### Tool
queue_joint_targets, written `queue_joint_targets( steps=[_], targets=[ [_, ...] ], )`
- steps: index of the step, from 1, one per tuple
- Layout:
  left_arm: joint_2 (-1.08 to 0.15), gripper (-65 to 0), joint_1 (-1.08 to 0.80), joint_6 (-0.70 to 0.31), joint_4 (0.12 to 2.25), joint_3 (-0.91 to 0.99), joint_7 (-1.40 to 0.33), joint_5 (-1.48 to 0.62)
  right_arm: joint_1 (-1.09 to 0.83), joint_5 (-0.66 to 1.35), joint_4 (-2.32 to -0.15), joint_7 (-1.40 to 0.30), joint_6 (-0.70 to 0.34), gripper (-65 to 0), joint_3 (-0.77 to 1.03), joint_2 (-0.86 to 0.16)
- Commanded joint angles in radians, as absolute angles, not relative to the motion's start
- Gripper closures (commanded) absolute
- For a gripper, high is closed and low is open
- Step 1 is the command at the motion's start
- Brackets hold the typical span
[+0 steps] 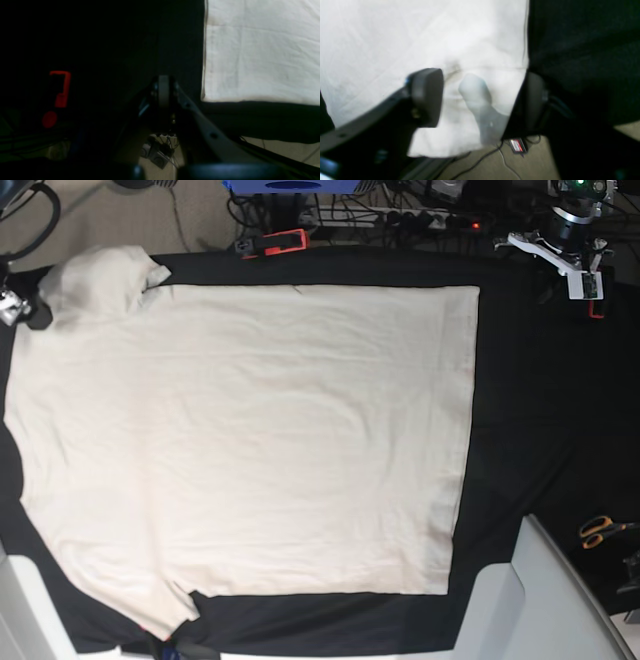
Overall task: Fold the T-shirt properly
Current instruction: 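Lower both grippers to the cream T-shirt's edge nearest the arms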
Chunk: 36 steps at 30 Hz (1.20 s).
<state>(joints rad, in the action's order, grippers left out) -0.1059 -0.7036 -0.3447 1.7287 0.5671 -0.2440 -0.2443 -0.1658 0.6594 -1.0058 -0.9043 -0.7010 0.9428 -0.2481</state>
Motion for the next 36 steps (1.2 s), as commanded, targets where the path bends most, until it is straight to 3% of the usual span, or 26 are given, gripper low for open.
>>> queue_joint_targets(
  steps=[1, 4, 8, 32, 35, 36],
  targets=[
    [-0.114, 0.0, -0.714, -0.343, 1.741, 0.575, -0.222, -0.254, -0.182, 0.636, -1.009, -0.952, -0.698, -35.3, 0.941, -0.243],
    [-0.114, 0.0, -0.714, -0.343, 1.741, 0.575, -0.222, -0.255, -0.185, 0.636, -1.010, -0.992, -0.698, -30.6, 0.941, -0.237],
    [-0.114, 0.0, -0.713, -0.343, 1.741, 0.575, -0.222, -0.255, -0.209, 0.636, -1.010, -1.001, -0.698, -32.9, 0.941, -0.236],
    [-0.114, 0.0, -0.713, -0.343, 1.741, 0.573, -0.222, -0.255, -0.306, 0.638, -1.127, -1.024, -0.698, -32.1, 0.849, -0.151],
    [-0.113, 0.0, -0.711, -0.343, 1.741, 0.568, -0.225, -0.257, -0.306, 0.636, -1.121, -1.024, -0.698, -30.9, 0.848, -0.151],
    [-0.108, 0.0, -0.708, -0.343, 1.741, 0.568, -0.225, -0.257, -0.306, 0.636, -1.121, -1.024, -0.698, -27.8, 0.848, -0.151]
  ],
)
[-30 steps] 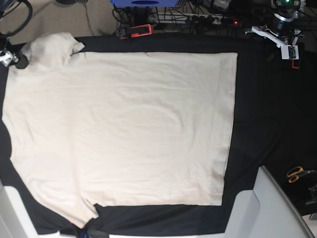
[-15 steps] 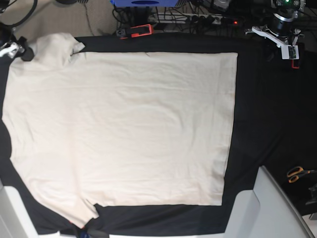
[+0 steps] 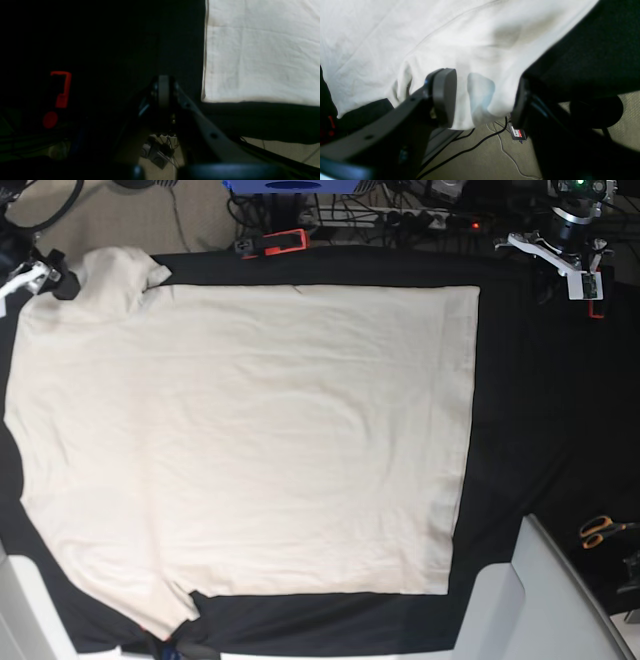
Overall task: Fold the T-shirt properly
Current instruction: 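Lower both grippers to the cream T-shirt's edge nearest the arms, then close both grippers on the T-shirt edge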
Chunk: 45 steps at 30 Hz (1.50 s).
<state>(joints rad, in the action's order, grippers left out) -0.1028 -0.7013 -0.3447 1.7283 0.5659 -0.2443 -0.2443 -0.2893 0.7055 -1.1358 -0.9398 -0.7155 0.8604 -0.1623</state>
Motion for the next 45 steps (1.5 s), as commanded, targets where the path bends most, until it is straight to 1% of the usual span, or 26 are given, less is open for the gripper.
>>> queue_joint_targets(
  steps=[1, 2, 3, 4, 5, 6, 7, 8, 9, 13, 16, 18, 21, 29, 36, 41, 45],
  targets=[
    [-0.097, 0.0, -0.699, -0.343, 1.741, 0.570, -0.226, -0.257, -0.306, 0.636, -1.121, -1.024, -0.698, -23.4, 0.848, -0.151],
    [-0.084, 0.0, -0.691, -0.343, 1.741, 0.575, -0.226, -0.257, -0.306, 0.634, -1.119, -1.024, -0.698, -17.3, 0.848, -0.151],
    [-0.071, -0.5, -0.685, -0.343, 1.741, 0.575, -0.226, -0.257, -0.306, 0.634, -1.119, -1.024, -0.698, -9.8, 0.848, -0.151],
    [-0.065, -5.1, -0.685, -0.343, 1.739, 0.575, -0.226, -0.257, -0.306, 0.634, -1.119, -1.024, -0.698, -2.1, 0.848, -0.151],
    [-0.061, -9.2, -0.685, -0.343, 1.738, 0.572, -0.226, -0.257, -0.306, 0.633, -1.119, -1.024, -0.698, 0.0, 0.848, -0.151],
    [-0.053, -14.6, -0.682, -0.343, 1.735, 0.570, -0.226, -0.259, -0.306, 0.633, -1.119, -1.024, -0.698, -0.8, 0.848, -0.151],
    [-0.048, -18.6, -0.670, -0.343, 1.733, 0.567, -0.226, -0.259, -0.306, 0.633, -1.119, -1.024, -0.698, -2.4, 0.848, -0.151],
    [-0.036, -21.4, -0.661, -0.343, 1.725, 0.567, -0.226, -0.259, -0.306, 0.633, -1.119, -1.024, -0.698, -2.0, 0.848, -0.151],
    [-0.027, -22.4, -0.651, -0.343, 1.716, 0.567, -0.228, -0.259, -0.306, 0.633, -1.118, -1.024, -0.698, -0.8, 0.848, -0.151],
    [-0.016, -22.2, -0.625, -0.344, 1.650, 0.567, -0.228, -0.280, -0.306, 0.633, -1.118, -1.024, -0.698, -0.5, 0.848, -0.151],
    [-0.027, -22.4, -0.622, -0.348, 1.577, 0.567, -0.228, -0.444, -0.306, 0.631, -1.118, -1.024, -0.698, -0.5, 0.848, -0.151],
    [-0.061, -22.4, -0.628, -0.384, 1.535, 0.567, -0.228, -0.570, -0.306, 0.631, -1.118, -1.024, -0.698, -0.5, 0.846, -0.153],
    [-0.082, -22.4, -0.630, -0.421, 1.480, 0.567, -0.228, -0.657, -0.306, 0.631, -1.118, -1.024, -0.698, -0.5, 0.846, -0.154],
    [-0.084, -22.4, -0.604, -0.427, 1.429, 0.567, -0.228, -0.662, -0.306, 0.631, -1.118, -1.020, -0.698, -0.5, 0.846, -0.154],
    [-0.084, -22.4, -0.555, -0.429, 1.333, 0.564, -0.228, -0.661, -0.306, 0.631, -1.118, -1.017, -0.698, -0.5, 0.846, -0.154],
    [-0.088, -22.4, -0.549, -0.429, 1.330, 0.479, -0.225, -0.664, -0.306, 0.631, -1.118, -1.017, -0.698, -0.5, 0.846, -0.154],
    [-0.082, -22.4, -0.549, -0.429, 1.331, 0.464, -0.223, -0.668, -0.306, 0.631, -1.118, -1.015, -0.698, -0.5, 0.846, -0.154]
  ],
)
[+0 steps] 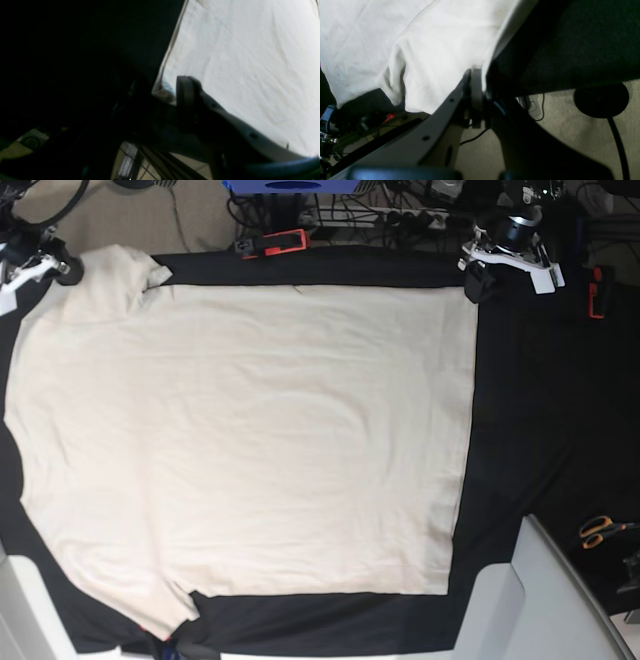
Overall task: Fold the T-shirt properly
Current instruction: 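Close both grippers on the T-shirt edge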
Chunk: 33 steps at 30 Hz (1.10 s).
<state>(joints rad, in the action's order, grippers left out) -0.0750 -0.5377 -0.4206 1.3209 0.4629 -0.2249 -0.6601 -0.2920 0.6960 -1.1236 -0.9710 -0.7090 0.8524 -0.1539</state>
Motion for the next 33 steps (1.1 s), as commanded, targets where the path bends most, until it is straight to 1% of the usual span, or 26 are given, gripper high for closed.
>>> queue_joint_targets(
  steps=[1, 10, 15, 33],
  targets=[
    [-0.081, -22.4, -0.547, -0.429, 1.325, 0.464, -0.223, -0.668, -0.306, 0.631, -1.118, -1.015, -0.698, -0.5, 0.846, -0.154],
    [-0.081, -22.4, -0.506, -0.430, 1.248, 0.458, -0.226, -0.668, -0.306, 0.631, -1.118, -1.015, -0.698, -0.5, 0.846, -0.156],
    [-0.081, -22.4, -0.506, -0.536, 1.241, 0.406, -0.226, -0.668, -0.305, 0.631, -1.118, -1.015, -0.698, -0.5, 0.846, -0.156],
    [-0.079, -22.1, -0.506, -0.536, 1.241, 0.414, -0.222, -0.665, -0.305, 0.631, -1.118, -1.015, -0.698, -0.5, 0.845, -0.156]
  ],
)
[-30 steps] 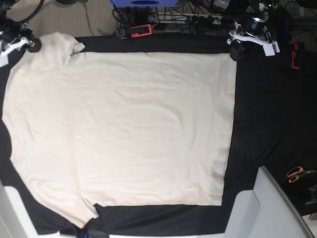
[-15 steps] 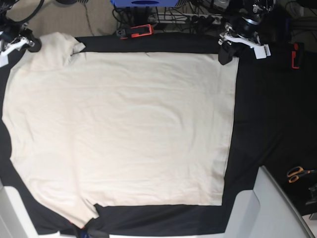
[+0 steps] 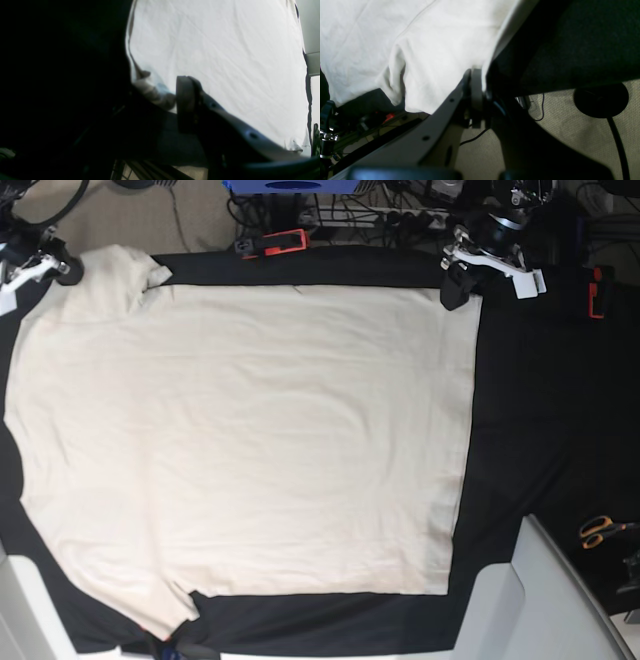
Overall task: Fold the T-shirt properly
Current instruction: 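Close both grippers on the T-shirt edge, then lift the gripped edge and fold it back over the shirt body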
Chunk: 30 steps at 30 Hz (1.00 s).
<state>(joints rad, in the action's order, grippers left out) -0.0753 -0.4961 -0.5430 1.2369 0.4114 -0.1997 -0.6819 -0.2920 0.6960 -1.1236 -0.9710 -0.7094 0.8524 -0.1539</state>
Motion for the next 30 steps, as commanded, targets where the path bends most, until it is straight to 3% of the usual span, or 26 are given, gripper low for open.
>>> queue_joint_targets(
  steps=[1, 4, 7, 19, 30],
  targets=[
    [-0.079, -21.9, -0.504, -0.536, 1.241, 0.414, -0.222, -0.664, -0.305, 0.631, -1.118, -1.015, -0.698, -0.5, 0.845, -0.156],
    [-0.079, -16.0, -0.504, -0.535, 1.241, 0.414, -0.222, -0.661, -0.305, 0.631, -1.118, -1.015, -0.698, -0.5, 0.845, -0.156],
    [-0.081, 0.0, -0.499, -0.533, 1.241, 0.414, -0.222, -0.661, -0.305, 0.631, -1.118, -1.015, -0.698, -0.5, 0.845, -0.156],
    [-0.087, 0.0, -0.481, -0.458, 1.228, 0.404, -0.226, -0.659, -0.286, 0.631, -1.129, -1.026, -0.698, -0.3, 0.845, -0.159],
    [-0.088, 0.0, -0.472, -0.453, 1.285, 0.404, -0.229, -0.659, -0.159, 0.630, -1.129, -1.116, -0.698, -0.3, 0.845, -0.248]
  ],
)
